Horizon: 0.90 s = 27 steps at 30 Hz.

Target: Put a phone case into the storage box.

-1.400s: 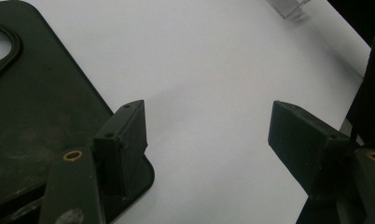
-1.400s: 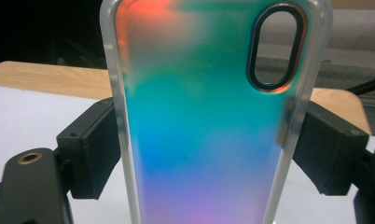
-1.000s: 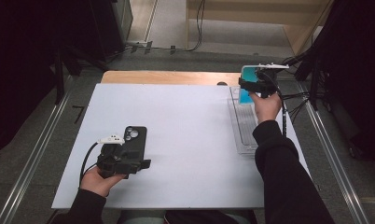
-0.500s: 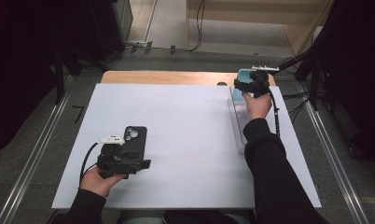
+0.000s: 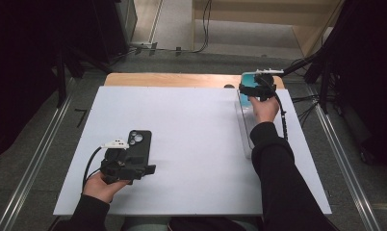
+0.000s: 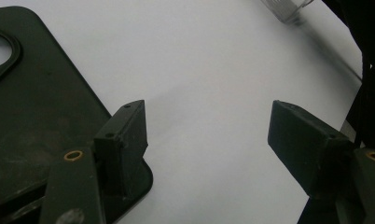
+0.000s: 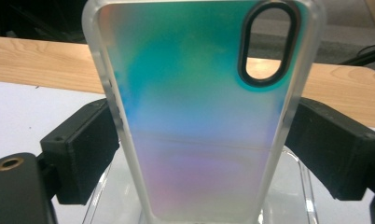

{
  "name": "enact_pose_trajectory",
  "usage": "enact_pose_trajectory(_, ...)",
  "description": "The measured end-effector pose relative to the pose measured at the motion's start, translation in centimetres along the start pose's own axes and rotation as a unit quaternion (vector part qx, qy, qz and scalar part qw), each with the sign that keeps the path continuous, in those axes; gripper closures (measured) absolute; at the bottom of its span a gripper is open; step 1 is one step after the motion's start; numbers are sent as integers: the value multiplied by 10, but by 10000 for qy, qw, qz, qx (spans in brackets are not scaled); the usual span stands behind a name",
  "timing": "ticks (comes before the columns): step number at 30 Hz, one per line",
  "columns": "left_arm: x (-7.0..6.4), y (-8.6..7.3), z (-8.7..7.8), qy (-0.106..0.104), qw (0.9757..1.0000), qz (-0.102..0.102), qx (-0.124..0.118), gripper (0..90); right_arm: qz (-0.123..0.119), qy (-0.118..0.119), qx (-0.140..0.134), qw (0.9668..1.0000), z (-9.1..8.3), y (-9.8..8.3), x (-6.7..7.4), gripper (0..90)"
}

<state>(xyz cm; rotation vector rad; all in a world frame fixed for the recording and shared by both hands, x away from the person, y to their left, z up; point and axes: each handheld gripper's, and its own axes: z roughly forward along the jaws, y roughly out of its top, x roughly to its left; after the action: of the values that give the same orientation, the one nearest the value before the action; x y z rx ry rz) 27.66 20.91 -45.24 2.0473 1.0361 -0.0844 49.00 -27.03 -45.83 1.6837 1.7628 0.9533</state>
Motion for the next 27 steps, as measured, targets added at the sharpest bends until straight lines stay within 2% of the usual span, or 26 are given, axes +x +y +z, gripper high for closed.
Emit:
enact_pose_trajectory(6,2,0,-1,28,10000,-14,-16,285,56,54,-33,10000,-8,3,0,77)
enact_pose_trajectory(8,2,0,-1,23,10000,-25,-21,285,81,106,-21,9999,-12,4,1,1)
enact_pose_trajectory(15,5,1,-2,8,9999,-111,6,285,111,303,135,9994,-33,8,5,0)
enact_pose_trajectory(18,5,2,-2,8,9999,-132,-9,285,105,554,227,9981,-47,7,7,0)
enact_pose_trajectory(23,8,4,-1,-35,9997,-225,88,283,81,726,307,9969,-58,3,11,0)
enact_pose_trajectory(27,10,5,1,-50,9996,-219,140,282,23,1033,415,9938,-68,0,17,2)
